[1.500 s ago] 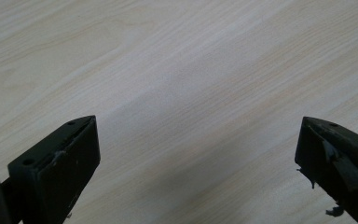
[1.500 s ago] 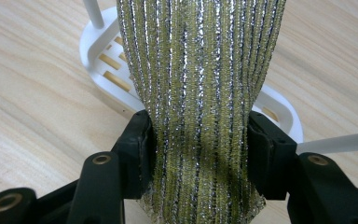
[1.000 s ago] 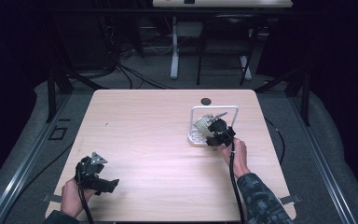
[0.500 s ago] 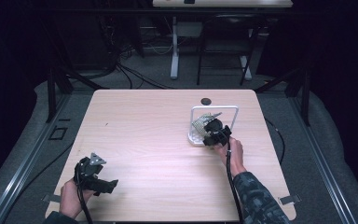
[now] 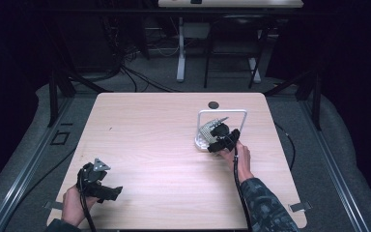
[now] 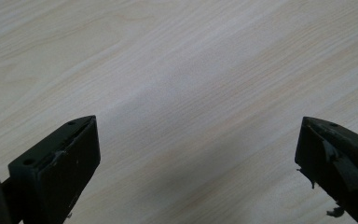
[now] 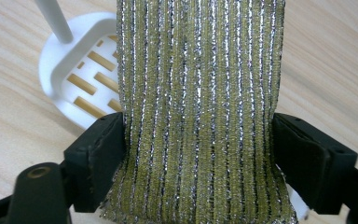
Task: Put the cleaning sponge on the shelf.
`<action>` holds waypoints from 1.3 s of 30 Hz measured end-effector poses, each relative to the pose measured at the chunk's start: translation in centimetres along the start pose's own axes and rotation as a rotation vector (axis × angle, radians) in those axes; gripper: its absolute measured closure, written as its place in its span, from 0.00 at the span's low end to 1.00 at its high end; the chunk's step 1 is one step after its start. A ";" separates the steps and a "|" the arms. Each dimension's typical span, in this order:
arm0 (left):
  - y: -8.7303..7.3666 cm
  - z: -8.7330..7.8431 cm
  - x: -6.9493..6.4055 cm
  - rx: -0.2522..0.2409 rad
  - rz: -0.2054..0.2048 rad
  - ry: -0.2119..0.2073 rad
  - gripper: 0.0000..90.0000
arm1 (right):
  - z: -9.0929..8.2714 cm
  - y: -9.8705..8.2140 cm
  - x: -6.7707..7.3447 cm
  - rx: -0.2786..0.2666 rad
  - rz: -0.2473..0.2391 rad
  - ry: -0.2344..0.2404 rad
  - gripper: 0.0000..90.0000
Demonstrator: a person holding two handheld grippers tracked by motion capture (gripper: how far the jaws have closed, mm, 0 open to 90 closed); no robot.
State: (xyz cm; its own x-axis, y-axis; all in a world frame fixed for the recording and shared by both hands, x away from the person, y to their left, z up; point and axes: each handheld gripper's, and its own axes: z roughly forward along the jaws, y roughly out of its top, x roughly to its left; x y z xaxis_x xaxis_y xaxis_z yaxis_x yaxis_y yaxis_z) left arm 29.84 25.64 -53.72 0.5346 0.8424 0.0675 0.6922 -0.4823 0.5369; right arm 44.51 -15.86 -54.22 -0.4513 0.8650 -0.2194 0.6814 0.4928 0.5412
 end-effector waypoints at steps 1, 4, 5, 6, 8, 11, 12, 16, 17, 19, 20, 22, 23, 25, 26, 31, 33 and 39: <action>0.0 0.0 0.0 0.000 0.001 0.000 0.00 | -0.1 0.1 0.1 0.005 0.001 0.010 0.17; 0.0 0.0 -0.1 0.000 -0.002 0.000 0.00 | -0.3 0.1 0.0 0.001 -0.003 0.020 0.16; 0.0 0.0 -0.1 0.000 -0.002 0.000 0.00 | -0.3 0.1 0.0 -0.005 -0.005 0.027 0.15; 0.1 0.0 -0.1 0.000 0.000 -0.001 0.00 | -0.4 0.1 0.0 -0.015 -0.004 0.029 0.14; 0.1 0.0 -0.1 0.001 0.000 -0.002 0.00 | -0.6 0.1 0.0 -0.022 -0.002 0.034 0.13; 0.1 0.0 0.0 0.002 0.001 -0.008 0.00 | -0.9 0.1 0.0 -0.040 0.002 0.052 0.11; 0.1 0.0 0.0 0.002 0.001 -0.008 0.00 | -1.0 0.1 0.0 -0.042 0.001 0.059 0.11; 0.2 0.1 0.0 0.000 0.000 -0.009 0.00 | -1.5 0.2 0.2 -0.061 -0.015 0.077 0.10; 0.2 0.1 0.0 0.000 0.000 -0.009 0.00 | -1.5 0.2 0.2 -0.061 -0.015 0.077 0.10; 0.2 0.1 -0.1 0.000 0.004 -0.009 0.00 | -2.3 0.4 0.3 -0.078 -0.020 0.083 0.10; 0.2 0.0 -0.2 -0.002 0.006 -0.008 0.00 | -2.6 0.4 0.4 -0.088 -0.022 0.086 0.10; 0.2 0.1 -0.2 0.000 0.008 -0.009 0.00 | -3.0 0.5 0.6 -0.098 -0.030 0.091 0.10; 0.3 0.1 -0.2 -0.002 0.008 -0.005 0.00 | -3.2 0.5 0.6 -0.099 -0.033 0.092 0.10; 0.3 0.1 -0.2 0.001 0.007 -0.010 0.00 | -3.4 0.5 0.8 -0.111 -0.040 0.099 0.10; 0.3 0.1 -0.2 0.001 0.007 -0.010 0.00 | -3.4 0.5 0.8 -0.111 -0.040 0.099 0.10; 0.3 0.2 -0.2 0.004 0.007 -0.009 0.00 | -4.0 0.6 1.0 -0.124 -0.051 0.114 0.11; 0.3 0.2 -0.2 0.003 0.008 -0.010 0.00 | -4.2 0.6 0.9 -0.126 -0.048 0.116 0.11; 0.3 0.1 -0.2 0.003 0.009 -0.012 0.00 | -5.6 0.4 1.0 -0.153 -0.060 0.133 0.12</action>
State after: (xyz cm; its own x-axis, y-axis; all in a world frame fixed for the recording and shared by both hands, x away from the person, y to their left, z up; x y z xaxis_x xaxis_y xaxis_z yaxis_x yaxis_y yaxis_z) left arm 30.00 25.28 -53.69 0.5463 0.8352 0.0627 0.6886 -0.4905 0.5340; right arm 41.08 -15.34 -49.72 -0.5675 0.8093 -0.1516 0.5600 0.5144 0.6494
